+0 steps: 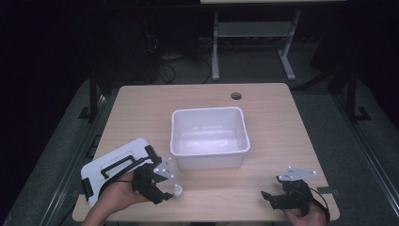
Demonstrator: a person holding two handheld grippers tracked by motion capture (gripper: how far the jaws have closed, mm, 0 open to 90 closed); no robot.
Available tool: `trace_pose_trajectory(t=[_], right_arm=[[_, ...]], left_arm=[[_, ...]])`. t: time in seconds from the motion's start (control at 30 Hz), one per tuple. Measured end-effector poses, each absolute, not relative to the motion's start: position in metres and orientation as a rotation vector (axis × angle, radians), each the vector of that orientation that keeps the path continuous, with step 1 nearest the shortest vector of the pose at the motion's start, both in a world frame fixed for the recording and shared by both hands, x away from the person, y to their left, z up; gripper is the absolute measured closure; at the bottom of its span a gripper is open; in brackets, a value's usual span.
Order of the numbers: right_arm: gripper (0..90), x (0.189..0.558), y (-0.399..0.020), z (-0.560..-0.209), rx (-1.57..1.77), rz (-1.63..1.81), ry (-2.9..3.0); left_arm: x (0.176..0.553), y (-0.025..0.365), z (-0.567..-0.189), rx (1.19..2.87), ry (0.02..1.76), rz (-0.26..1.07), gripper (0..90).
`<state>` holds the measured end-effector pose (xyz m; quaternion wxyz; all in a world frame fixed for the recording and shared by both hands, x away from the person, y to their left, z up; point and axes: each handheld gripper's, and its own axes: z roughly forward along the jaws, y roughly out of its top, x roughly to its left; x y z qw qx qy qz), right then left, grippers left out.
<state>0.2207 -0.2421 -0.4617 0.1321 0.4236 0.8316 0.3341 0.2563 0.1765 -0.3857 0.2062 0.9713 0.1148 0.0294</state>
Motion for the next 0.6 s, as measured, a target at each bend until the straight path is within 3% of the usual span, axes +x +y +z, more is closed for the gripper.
trace_pose_trajectory(t=[0.6], right_arm=[[17.7,0.220,-0.243,-0.461,1.228,0.975,2.412]], left_arm=[[0.258,0.148,-0.394,2.768,0.258,0.047,41.5]])
